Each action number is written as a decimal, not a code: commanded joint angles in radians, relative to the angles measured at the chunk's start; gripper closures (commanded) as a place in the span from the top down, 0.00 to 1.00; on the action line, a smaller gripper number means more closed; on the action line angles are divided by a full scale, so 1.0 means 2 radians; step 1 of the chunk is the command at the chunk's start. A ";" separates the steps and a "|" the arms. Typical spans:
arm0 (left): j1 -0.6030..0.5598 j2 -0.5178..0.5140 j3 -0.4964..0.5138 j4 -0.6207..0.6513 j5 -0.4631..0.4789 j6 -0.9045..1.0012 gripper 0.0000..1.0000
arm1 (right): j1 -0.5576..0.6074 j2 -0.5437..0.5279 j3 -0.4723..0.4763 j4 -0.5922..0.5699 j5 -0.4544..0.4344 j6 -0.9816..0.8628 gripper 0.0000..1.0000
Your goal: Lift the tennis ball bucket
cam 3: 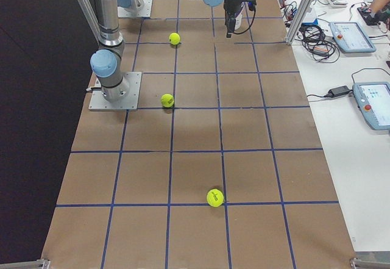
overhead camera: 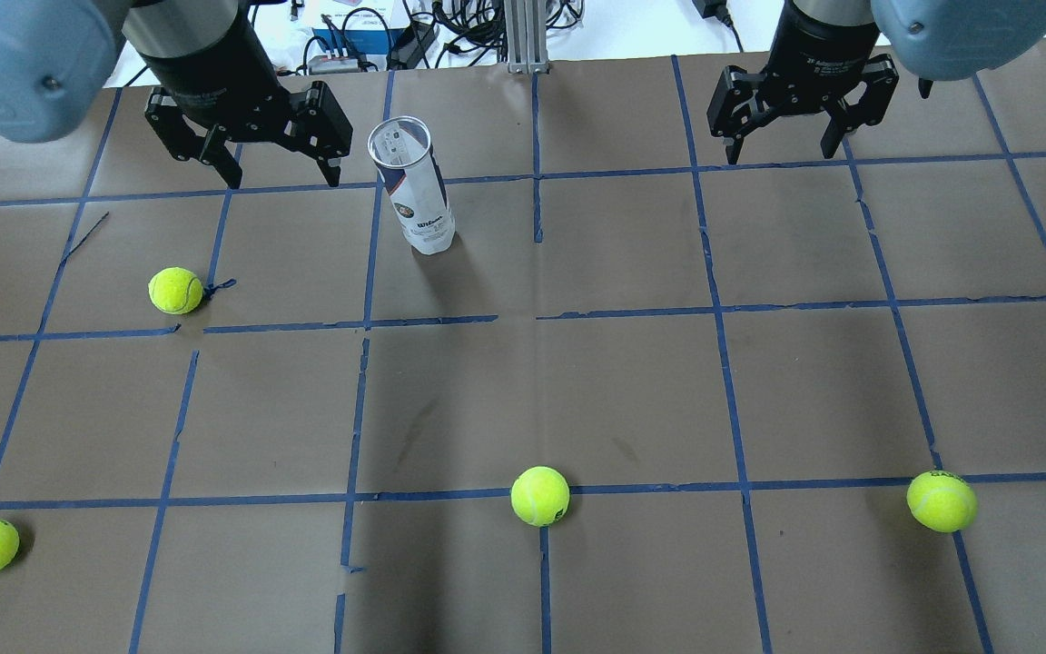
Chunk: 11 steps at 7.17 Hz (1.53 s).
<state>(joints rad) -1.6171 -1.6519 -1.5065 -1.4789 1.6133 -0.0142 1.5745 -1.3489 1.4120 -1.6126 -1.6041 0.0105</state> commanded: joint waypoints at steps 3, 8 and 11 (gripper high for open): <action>0.000 0.004 -0.001 0.004 0.002 -0.001 1.00 | 0.000 0.000 -0.001 -0.001 0.001 0.001 1.00; 0.001 0.005 -0.001 0.005 0.001 0.001 1.00 | 0.000 -0.001 0.000 -0.004 0.001 0.000 1.00; 0.002 0.006 -0.003 0.006 0.001 0.004 1.00 | 0.000 -0.001 0.000 -0.007 0.001 -0.001 1.00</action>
<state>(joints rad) -1.6148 -1.6400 -1.5118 -1.4677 1.6153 -0.0095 1.5748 -1.3510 1.4111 -1.6243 -1.6018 0.0140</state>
